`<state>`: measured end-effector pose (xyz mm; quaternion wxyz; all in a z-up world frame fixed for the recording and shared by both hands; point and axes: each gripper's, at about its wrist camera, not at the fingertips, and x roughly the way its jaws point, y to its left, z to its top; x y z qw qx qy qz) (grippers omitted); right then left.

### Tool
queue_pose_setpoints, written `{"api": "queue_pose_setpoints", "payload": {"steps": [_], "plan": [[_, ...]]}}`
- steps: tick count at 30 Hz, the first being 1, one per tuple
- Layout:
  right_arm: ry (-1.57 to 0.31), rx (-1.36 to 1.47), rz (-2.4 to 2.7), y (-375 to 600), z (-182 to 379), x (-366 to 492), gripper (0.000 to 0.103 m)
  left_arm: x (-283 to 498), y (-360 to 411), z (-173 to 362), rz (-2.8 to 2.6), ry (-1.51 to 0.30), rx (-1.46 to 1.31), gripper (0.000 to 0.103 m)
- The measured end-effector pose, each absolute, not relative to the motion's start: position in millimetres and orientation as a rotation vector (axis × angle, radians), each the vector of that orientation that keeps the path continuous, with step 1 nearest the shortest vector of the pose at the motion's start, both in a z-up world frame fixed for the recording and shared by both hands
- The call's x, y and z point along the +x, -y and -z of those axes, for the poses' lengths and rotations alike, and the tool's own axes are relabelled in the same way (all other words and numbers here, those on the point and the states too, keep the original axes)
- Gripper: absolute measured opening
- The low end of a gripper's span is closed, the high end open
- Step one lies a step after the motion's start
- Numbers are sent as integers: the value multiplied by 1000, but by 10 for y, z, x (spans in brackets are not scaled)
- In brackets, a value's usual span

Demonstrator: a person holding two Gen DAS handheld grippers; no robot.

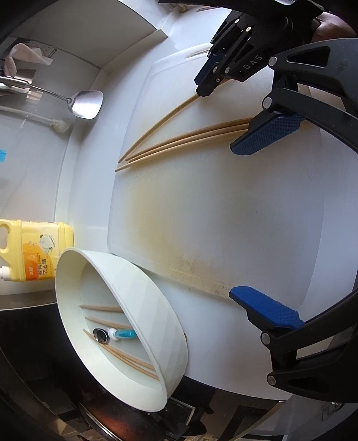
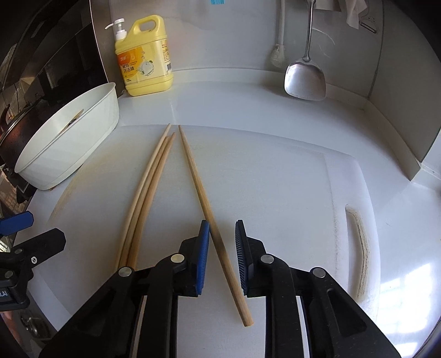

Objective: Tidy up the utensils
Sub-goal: 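Slide one wooden chopstick apart from the remaining bundle with the right tool, then close the right tool on the separated chopstick while the left tool grasps another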

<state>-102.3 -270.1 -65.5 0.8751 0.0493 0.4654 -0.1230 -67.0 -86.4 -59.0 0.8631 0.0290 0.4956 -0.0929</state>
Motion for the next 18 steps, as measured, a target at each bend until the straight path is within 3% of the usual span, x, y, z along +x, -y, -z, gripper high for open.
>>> {"api": "queue_pose_setpoints", "payload": {"steps": [18], "plan": [[-963, 150, 250, 2916, 634, -1178, 19, -534, 1281, 840, 246, -1031, 128, 96]]}}
